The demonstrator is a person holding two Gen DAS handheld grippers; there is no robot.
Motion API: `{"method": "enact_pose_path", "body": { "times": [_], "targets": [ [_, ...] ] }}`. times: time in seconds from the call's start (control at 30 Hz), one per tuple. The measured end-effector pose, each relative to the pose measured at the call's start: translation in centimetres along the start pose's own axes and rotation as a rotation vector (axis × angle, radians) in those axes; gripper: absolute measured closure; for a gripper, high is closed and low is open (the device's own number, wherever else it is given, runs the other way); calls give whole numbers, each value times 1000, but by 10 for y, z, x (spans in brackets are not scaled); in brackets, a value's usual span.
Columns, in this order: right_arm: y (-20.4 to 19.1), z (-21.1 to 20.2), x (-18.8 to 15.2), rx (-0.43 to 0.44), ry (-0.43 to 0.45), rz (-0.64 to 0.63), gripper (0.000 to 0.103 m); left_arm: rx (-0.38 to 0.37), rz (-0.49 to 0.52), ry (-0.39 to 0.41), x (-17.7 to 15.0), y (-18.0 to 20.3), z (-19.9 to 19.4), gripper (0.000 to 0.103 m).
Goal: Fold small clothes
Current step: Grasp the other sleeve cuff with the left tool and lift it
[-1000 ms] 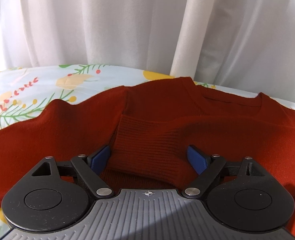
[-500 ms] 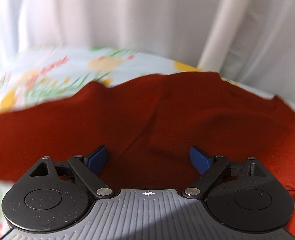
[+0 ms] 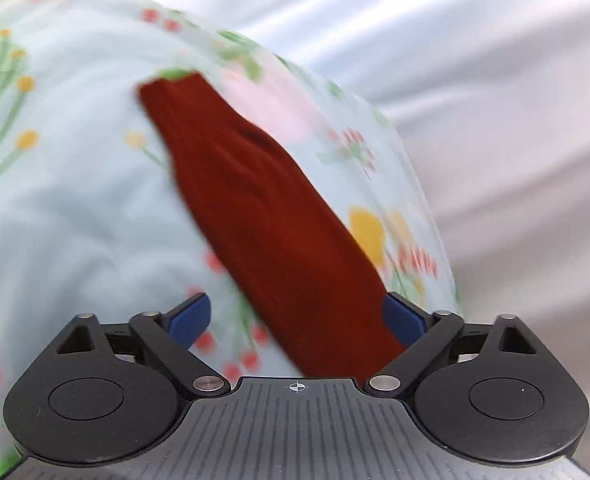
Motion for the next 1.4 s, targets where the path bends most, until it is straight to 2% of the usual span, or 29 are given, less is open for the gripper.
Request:
{"method": "enact_pose_path", "body": {
  "times": [0.03,0.07,0.13,0.2,0.33,0.4,0.5,0.63,0.77,0.83,0.9,0.97,1.07,1.17,1.27,1.33,1.37,1.4],
  "targets": [
    [-4,1,-1,-6,-3,-11,58,-4,-31,14,9,-8,0,16],
    [-8,1,-2,-8,-7,-19,58,-41,-58,23,17,-13,1,17],
    [-15,2,-4,-3,-15,-31,58,-28,-100,30,30,-21,4,31],
    [-21,3,-5,-3,-18,-42,58,-36,-136,47,42,-29,8,40],
    [-30,5,-4,0,-15,-59,58,-60,-238,55,54,-51,4,68],
    [-33,6,-4,-2,-15,-62,58,-72,-284,56,60,-62,4,75],
    [-35,6,-7,-4,-22,-63,58,-98,-323,61,65,-70,7,78],
    [-35,6,-13,-15,-41,-63,58,-101,-333,50,68,-74,10,93],
    [-35,6,-16,-18,-48,-61,58,-105,-332,35,68,-76,10,94],
    [-33,6,-16,-21,-47,-56,58,-93,-276,34,68,-67,7,95],
    [-32,6,-16,-14,-42,-51,58,-130,-188,40,70,-46,6,95],
    [-31,5,-16,-9,-29,-46,58,-192,-68,26,64,-12,0,95],
    [-28,3,-15,2,-6,-29,55,-314,168,-53,33,62,-2,95],
    [-26,4,-15,15,-14,-6,52,-436,403,-161,-28,137,-3,95],
    [-26,7,-16,35,-27,9,52,-540,569,-313,-106,190,5,94],
    [-26,9,-17,38,-30,10,52,-569,693,-408,-163,211,13,91],
    [-25,10,-17,37,-35,11,52,-557,739,-452,-190,215,19,89],
    [-25,12,-16,36,-39,13,52,-538,781,-500,-214,215,25,81]
  ]
}}
Point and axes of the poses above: each gripper's, at about its wrist camera, not at the fingertips, and z roughly the way its jaws point, y to its right, x to its top, the point moved 5 cm from there along z, roughly the way its jaws point, and after that the axes turned 8 degrees about -x, right-handed, at the moved point
